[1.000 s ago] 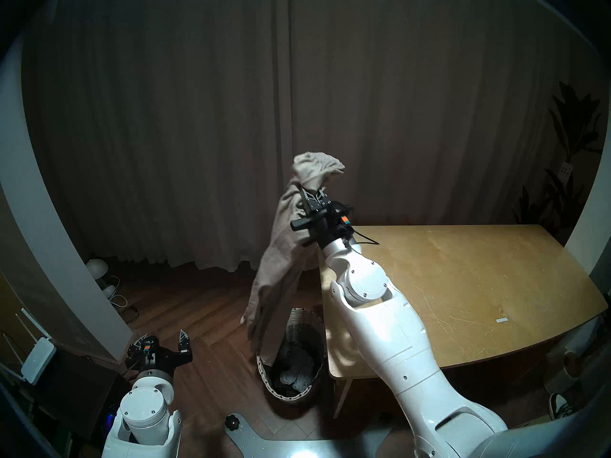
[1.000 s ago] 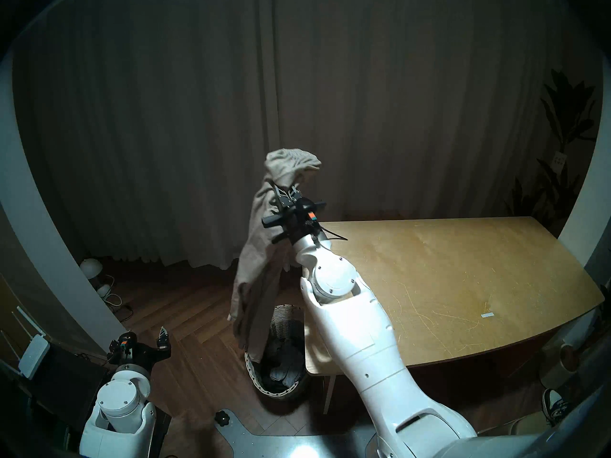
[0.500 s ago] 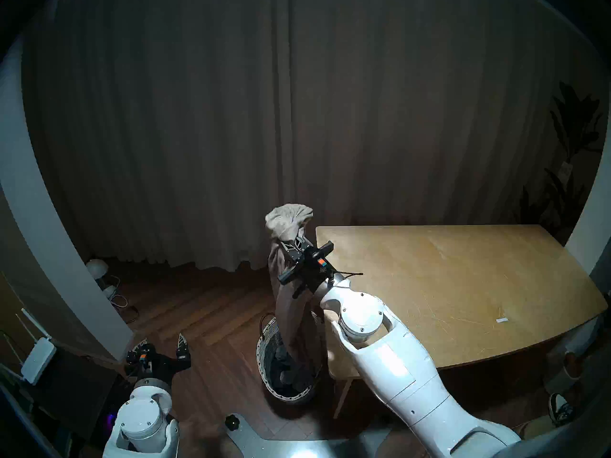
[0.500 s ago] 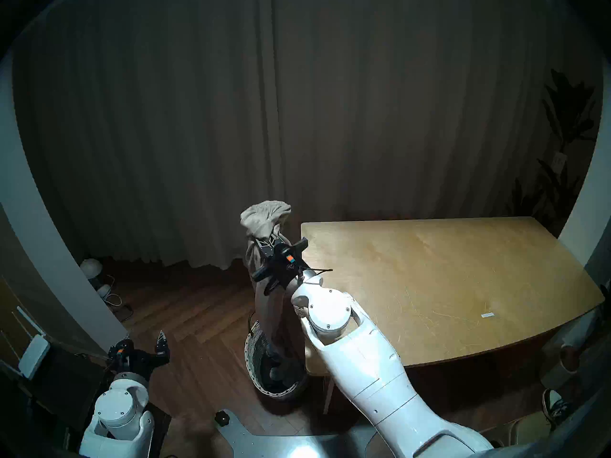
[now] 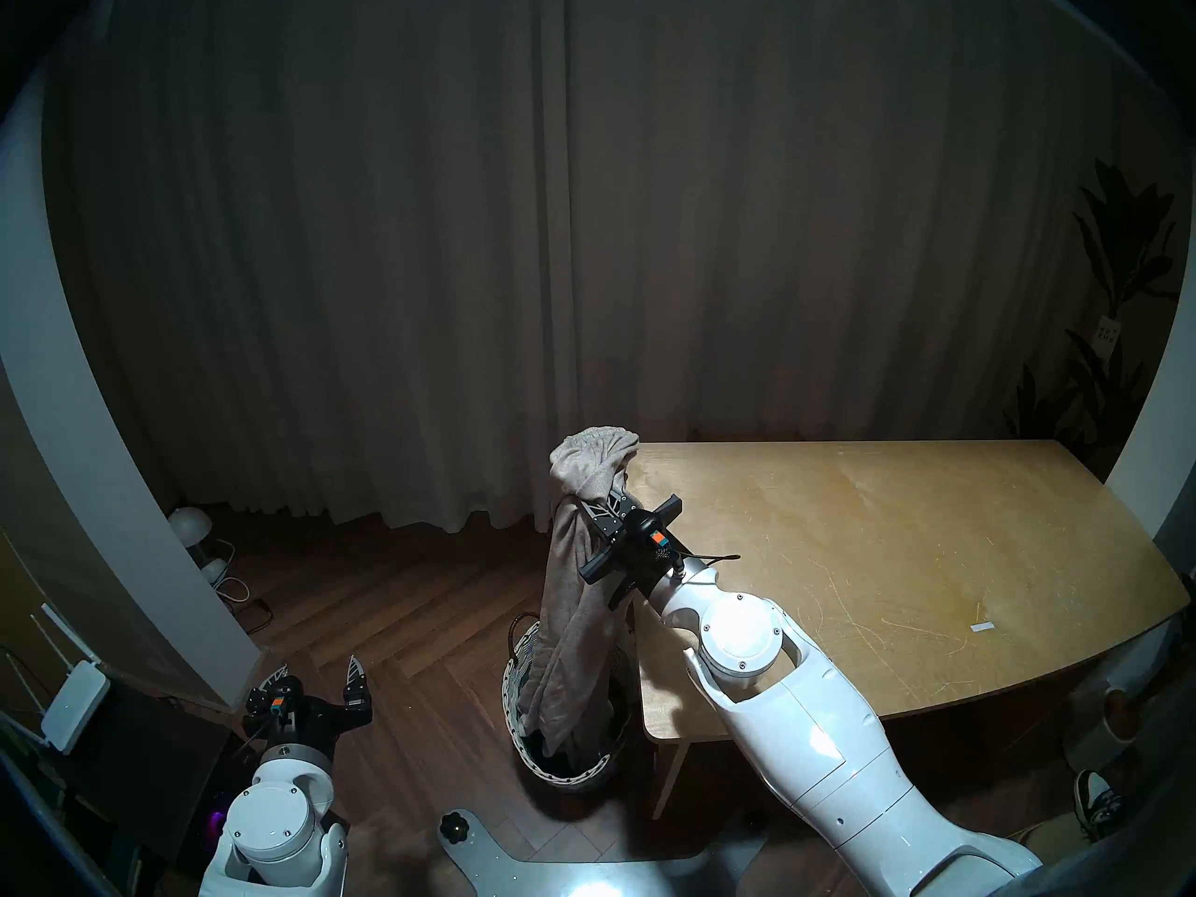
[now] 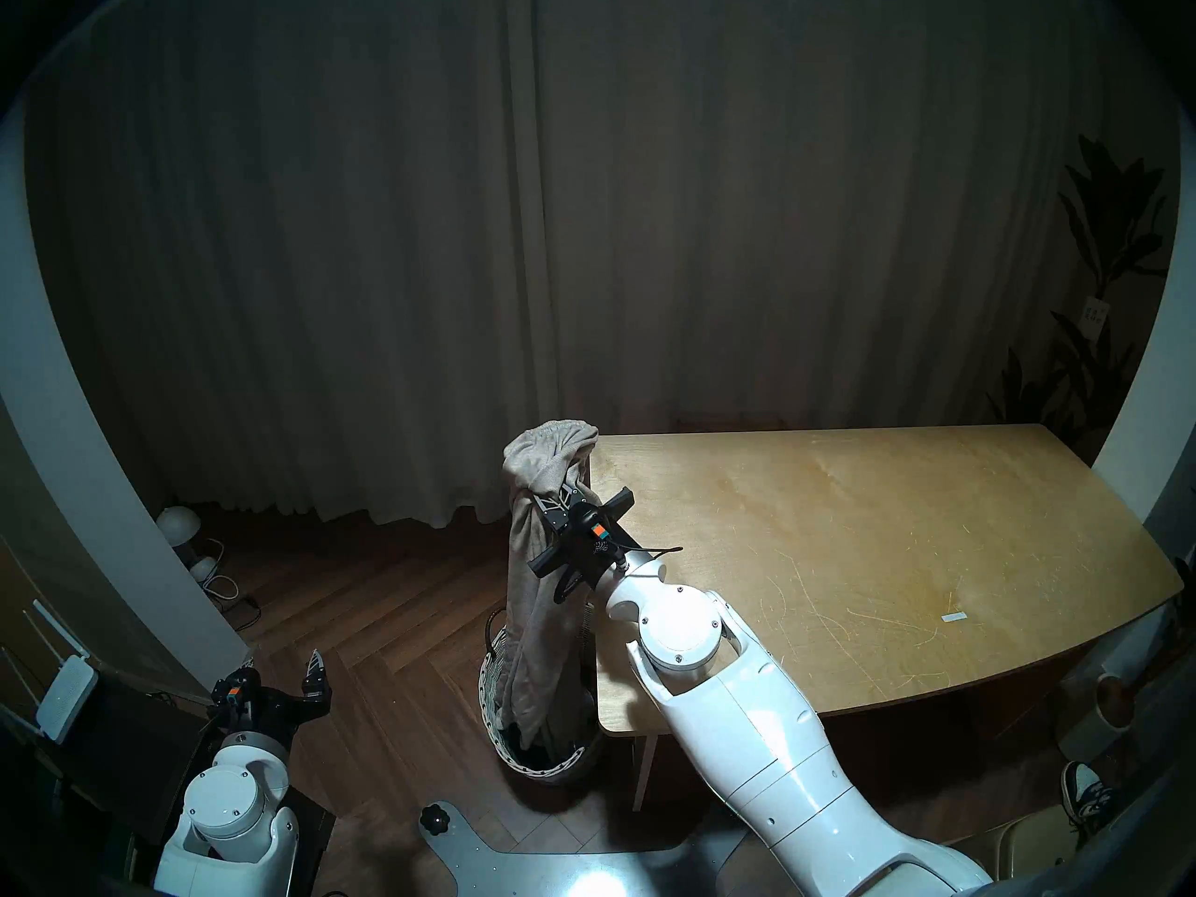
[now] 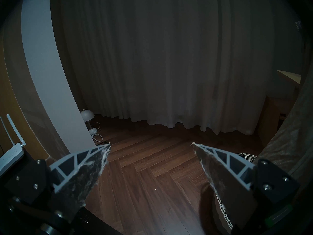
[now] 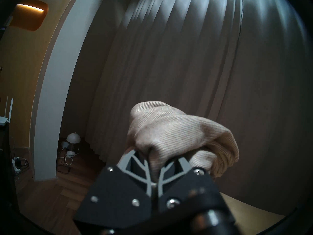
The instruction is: Toss clothes into the laundry hamper
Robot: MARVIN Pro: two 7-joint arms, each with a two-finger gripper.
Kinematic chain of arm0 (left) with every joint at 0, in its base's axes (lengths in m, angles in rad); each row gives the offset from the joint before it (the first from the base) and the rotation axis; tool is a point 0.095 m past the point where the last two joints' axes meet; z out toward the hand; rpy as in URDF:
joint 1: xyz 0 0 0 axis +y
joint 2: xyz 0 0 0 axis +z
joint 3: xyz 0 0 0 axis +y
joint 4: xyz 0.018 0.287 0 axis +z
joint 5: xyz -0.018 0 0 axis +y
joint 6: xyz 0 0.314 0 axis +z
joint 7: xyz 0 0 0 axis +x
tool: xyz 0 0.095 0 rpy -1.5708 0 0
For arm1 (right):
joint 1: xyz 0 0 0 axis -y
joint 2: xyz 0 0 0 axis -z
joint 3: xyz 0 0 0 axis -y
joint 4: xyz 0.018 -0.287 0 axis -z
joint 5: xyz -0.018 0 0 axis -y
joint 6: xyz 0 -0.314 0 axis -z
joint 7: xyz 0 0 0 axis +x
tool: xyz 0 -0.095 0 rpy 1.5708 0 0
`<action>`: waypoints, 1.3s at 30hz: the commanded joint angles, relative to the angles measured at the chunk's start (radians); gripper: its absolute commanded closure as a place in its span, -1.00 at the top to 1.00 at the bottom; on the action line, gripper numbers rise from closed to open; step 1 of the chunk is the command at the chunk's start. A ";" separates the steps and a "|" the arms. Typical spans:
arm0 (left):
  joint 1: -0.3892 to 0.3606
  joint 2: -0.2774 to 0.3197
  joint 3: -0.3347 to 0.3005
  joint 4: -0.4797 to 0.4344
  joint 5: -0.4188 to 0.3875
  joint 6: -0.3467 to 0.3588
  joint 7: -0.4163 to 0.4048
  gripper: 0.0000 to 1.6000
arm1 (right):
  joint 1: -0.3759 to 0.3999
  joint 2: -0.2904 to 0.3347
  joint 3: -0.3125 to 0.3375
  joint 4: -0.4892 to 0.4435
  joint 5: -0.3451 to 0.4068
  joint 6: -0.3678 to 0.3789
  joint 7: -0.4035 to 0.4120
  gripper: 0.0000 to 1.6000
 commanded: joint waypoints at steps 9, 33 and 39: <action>0.001 -0.003 -0.009 0.003 -0.007 -0.026 -0.005 1.00 | 0.162 -0.114 -0.077 0.187 -0.118 -0.002 -0.063 -1.00; -0.044 0.029 -0.037 0.033 -0.022 -0.017 -0.040 1.00 | 0.194 -0.092 -0.095 0.328 -0.174 -0.097 -0.104 -1.00; -0.047 0.036 -0.045 0.030 -0.023 -0.014 -0.047 1.00 | 0.150 -0.039 -0.086 0.263 -0.168 -0.096 -0.079 -1.00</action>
